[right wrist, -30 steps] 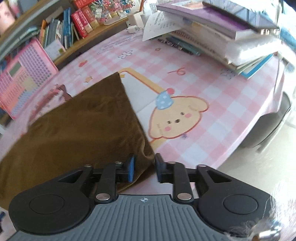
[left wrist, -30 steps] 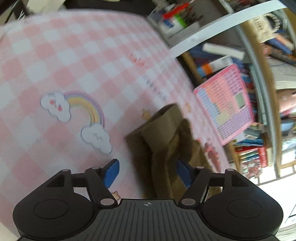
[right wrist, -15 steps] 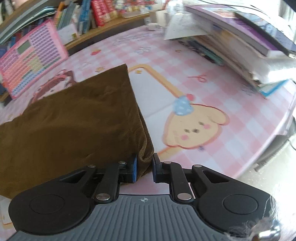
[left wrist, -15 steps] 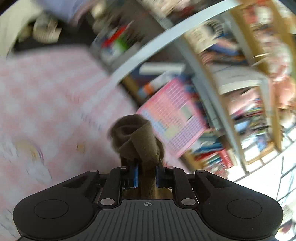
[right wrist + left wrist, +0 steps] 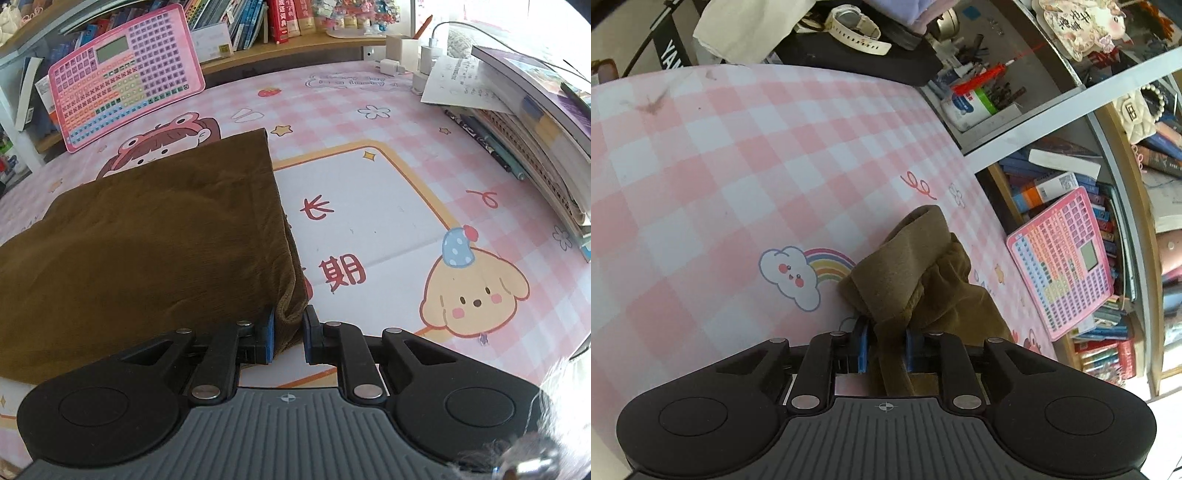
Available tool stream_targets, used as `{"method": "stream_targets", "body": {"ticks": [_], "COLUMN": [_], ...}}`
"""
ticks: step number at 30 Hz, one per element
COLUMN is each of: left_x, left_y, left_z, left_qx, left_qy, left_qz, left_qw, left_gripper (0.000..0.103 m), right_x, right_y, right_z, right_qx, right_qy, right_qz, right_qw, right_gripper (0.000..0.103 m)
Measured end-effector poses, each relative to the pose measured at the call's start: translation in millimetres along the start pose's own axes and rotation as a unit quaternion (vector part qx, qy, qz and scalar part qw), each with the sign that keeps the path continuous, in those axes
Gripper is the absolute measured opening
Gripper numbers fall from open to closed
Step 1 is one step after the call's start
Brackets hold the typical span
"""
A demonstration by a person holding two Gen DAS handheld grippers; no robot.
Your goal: Fold clothes
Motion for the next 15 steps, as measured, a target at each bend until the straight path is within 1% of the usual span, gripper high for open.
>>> {"method": "stream_targets", "body": {"ticks": [2, 6, 10, 12, 13, 14, 15], "left_x": [0.0, -2.5, -0.6, 1.1, 2.1, 3.2, 4.2], "left_y": [-1.2, -15.2, -8.4, -3.8, -2.0, -0.3, 1.4], "left_z": [-0.9, -7.3, -5.6, -4.4, -3.5, -2.6, -1.8], "left_qx": [0.004, 0.016, 0.011, 0.011, 0.010, 0.009, 0.009], "left_qy": [-0.005, -0.020, -0.009, -0.003, 0.001, 0.004, 0.007], "left_qz": [0.001, 0.020, 0.020, 0.010, 0.004, -0.002, -0.008], "left_qw": [1.0000, 0.9995, 0.9997, 0.9999, 0.9999, 0.9999, 0.9999], "left_gripper": [0.016, 0.016, 0.016, 0.021, 0.024, 0.030, 0.033], "right_x": [-1.2, -8.9, -10.2, -9.9, -10.4, -11.0, -11.6], "right_y": [1.4, 7.1, 10.3, 9.0, 8.5, 9.0, 9.5], "right_z": [2.1, 11.3, 13.2, 12.8, 11.5, 8.8, 6.1], "right_qx": [0.000, 0.013, 0.019, 0.020, 0.022, 0.023, 0.024], "right_qy": [-0.007, -0.020, -0.021, -0.020, -0.021, -0.024, -0.028], "right_qz": [-0.008, -0.023, -0.031, -0.031, -0.028, -0.029, -0.029], "right_qw": [1.000, 0.999, 0.999, 0.999, 0.999, 0.999, 0.999], "right_gripper": [0.013, 0.012, 0.013, 0.016, 0.020, 0.020, 0.021]}}
Point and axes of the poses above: each gripper's, at about its wrist camera, not at the fingertips, and z roughly the way its jaws point, y to its left, x to its underside, the point moved 3 cm from there along z, roughly the way its jaws point, and after that the axes turned 14 degrees about -y, right-handed, at the moved point
